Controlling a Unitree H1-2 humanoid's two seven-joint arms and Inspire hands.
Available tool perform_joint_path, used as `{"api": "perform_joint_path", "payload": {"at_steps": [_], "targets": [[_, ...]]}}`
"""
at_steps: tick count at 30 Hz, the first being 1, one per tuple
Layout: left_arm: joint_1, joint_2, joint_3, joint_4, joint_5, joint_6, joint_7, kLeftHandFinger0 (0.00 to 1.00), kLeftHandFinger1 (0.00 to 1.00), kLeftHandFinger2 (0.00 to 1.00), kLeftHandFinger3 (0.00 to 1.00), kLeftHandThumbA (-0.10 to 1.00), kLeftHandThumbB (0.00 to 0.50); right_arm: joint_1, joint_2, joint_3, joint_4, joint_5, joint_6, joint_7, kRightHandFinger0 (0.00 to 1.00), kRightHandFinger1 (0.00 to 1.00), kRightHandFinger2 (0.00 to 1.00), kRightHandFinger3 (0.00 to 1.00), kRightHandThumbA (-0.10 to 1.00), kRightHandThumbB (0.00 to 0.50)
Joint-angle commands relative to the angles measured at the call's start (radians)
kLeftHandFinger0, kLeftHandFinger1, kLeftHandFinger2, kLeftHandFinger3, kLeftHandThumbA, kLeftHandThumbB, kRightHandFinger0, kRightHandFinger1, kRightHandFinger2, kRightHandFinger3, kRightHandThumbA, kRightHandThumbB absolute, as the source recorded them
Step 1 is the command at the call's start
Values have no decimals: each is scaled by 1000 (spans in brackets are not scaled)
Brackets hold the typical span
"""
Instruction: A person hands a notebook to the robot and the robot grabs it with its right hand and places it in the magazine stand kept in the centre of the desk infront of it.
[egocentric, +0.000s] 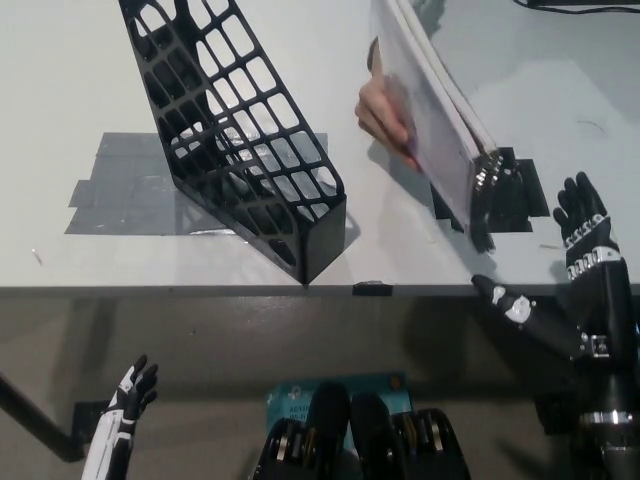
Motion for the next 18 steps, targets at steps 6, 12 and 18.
{"api": "perform_joint_path", "payload": {"at_steps": [6, 12, 18], "targets": [[-19, 18, 2, -8, -24, -38, -13, 1000, 1000, 1000, 1000, 1000, 500, -141, 2, -11, -18, -6, 75, -26, 1000, 1000, 1000, 1000, 1000, 189], [-31, 20, 1, -13, -17, -38, -7, 1000, 1000, 1000, 1000, 1000, 500, -187, 26, 20, 12, -42, 60, -34, 1000, 1000, 1000, 1000, 1000, 211], [-42, 21, 1, -16, -18, -38, -6, 1000, 1000, 1000, 1000, 1000, 500, -237, 31, 32, 56, -52, 45, -38, 1000, 1000, 1000, 1000, 1000, 213]]}}
